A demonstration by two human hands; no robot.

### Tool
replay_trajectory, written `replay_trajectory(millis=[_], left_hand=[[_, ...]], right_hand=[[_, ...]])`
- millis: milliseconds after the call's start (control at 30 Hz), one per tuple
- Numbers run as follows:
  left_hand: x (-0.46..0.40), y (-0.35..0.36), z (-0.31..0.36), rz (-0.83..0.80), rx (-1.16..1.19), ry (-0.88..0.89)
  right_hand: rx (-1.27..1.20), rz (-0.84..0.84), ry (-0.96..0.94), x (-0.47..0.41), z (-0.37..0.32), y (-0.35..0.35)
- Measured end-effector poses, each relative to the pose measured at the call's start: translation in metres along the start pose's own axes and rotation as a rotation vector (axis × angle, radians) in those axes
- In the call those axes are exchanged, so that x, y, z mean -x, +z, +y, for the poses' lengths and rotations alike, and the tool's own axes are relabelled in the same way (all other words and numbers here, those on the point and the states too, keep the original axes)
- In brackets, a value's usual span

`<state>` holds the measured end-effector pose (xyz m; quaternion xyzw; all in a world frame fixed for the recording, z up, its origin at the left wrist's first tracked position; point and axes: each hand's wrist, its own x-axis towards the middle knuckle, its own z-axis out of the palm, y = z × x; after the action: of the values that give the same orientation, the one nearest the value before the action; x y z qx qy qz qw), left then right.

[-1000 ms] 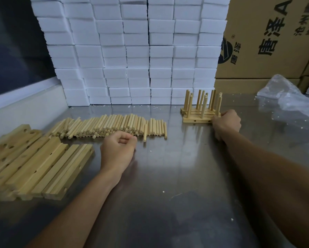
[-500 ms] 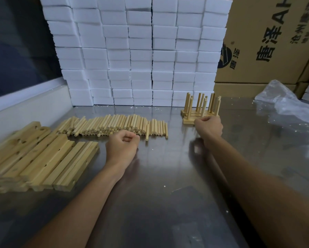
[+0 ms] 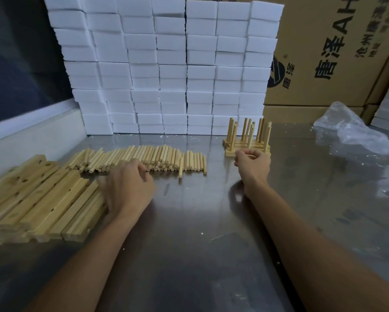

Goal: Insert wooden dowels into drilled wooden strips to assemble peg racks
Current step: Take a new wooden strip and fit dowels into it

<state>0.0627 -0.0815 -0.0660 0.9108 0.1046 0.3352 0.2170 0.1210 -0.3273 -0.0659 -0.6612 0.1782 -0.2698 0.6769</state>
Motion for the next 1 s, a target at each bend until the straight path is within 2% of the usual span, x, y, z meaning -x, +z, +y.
replay_trajectory(millis=[67,167,267,433,567,800,933,1000], left_hand=[[-0.002,-0.005,-0.006,-0.046,-0.187,-0.054],[-0.003,-0.011,-0.012,-0.157,-0.331,-0.128],[-0.004,-0.012,-0.014,-0.217,-0.397,-0.151],[-0.002,-0.013,-0.017,-0.181,-0.422,-0.125],[0.001,-0.011,-0.01,-0.153,-0.415,-0.071],[0.003,-0.01,-0.003,-0.158,-0.312,0.117],[0.006,-0.003,0.001,-0.189,-0.16,0.222],[0.005,-0.002,0.003,-0.141,-0.02,0.274]], right_hand=[[-0.037,0.039,-0.017,-0.004,-0.005,-0.002],[-0.017,0.049,-0.037,-0.012,-0.009,-0.006],[0.211,0.048,-0.115,-0.02,-0.008,-0.017],[0.475,0.061,-0.148,-0.027,-0.008,-0.032],[0.486,0.05,-0.141,-0.032,-0.008,-0.038],[0.447,-0.11,-0.185,-0.024,-0.014,-0.021],[0.445,-0.245,-0.243,-0.012,-0.017,-0.005],[0.45,-0.302,-0.264,-0.005,-0.019,0.0]])
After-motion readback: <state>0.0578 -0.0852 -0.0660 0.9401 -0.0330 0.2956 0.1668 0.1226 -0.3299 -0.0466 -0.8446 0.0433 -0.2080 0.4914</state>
